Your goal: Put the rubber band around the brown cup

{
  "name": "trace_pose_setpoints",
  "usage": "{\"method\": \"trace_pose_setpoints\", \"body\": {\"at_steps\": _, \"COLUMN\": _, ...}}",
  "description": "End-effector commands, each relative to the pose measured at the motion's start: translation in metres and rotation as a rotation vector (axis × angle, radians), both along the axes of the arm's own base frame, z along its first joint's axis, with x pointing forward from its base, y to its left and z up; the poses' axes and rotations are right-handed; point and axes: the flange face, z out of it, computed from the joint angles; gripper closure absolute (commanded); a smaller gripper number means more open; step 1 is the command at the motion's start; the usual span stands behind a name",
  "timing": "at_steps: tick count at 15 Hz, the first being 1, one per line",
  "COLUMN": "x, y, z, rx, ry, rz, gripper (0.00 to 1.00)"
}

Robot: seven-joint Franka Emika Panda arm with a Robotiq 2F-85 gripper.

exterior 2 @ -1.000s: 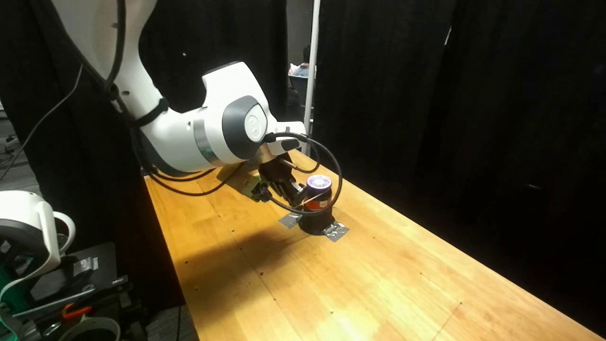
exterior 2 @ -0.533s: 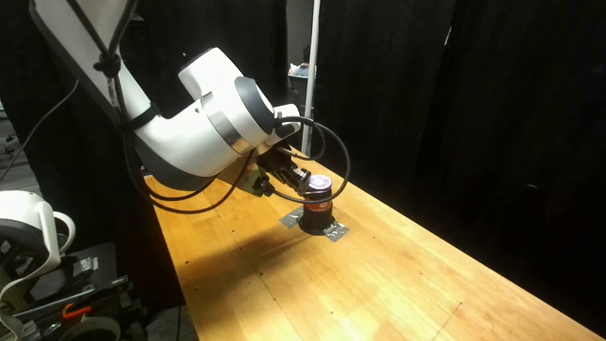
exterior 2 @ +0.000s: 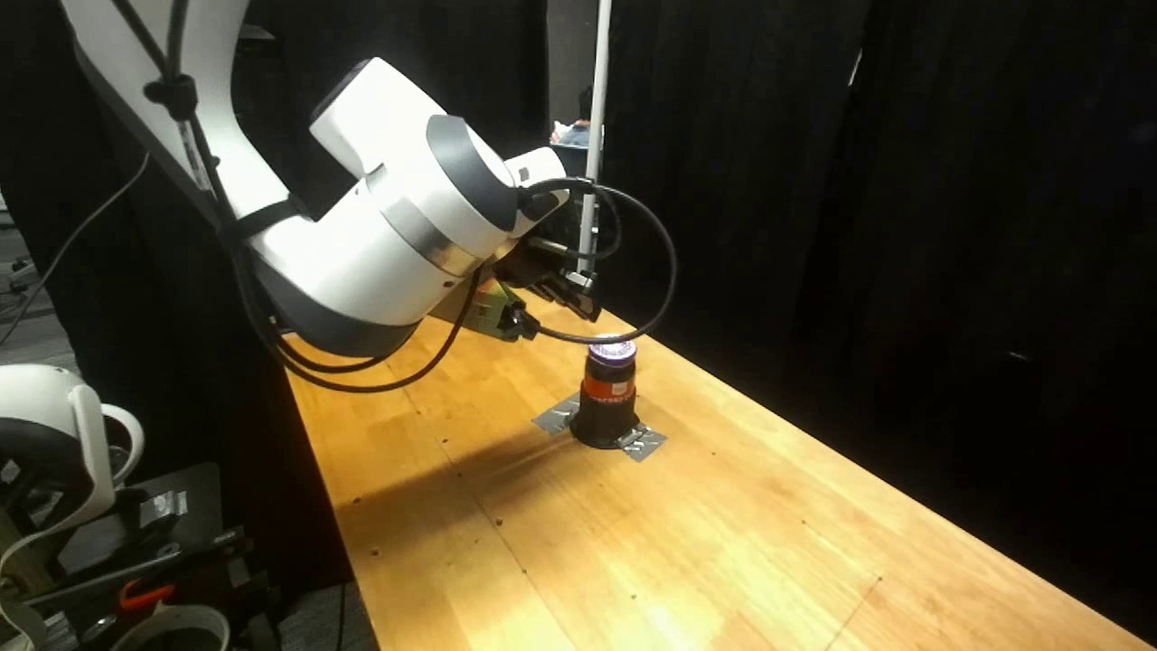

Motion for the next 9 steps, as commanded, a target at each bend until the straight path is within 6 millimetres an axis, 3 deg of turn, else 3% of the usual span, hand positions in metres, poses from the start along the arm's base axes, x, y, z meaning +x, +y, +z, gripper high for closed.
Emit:
{"method": "trace_pose_setpoints", "body": {"at_steps": 1, "x": -0.027, "y": -0.003, "z": -0.023, "rx": -0.016, "ry": -0.082, "rz": 0.016, "gripper": 0.85}}
{"method": "trace_pose_setpoints", "body": {"at_steps": 3, "x": -0.040, "y": 0.003, "z": -0.037, "rx": -0.022, "ry": 0.036, "rz": -0.006, "gripper": 0.86}}
{"method": "trace_pose_setpoints", "body": {"at_steps": 9, "x": -0.053, "y": -0.030, "z": -0.042, "rx": -0.248, "ry": 0.213, "rz": -0.149, "gripper": 0.86}}
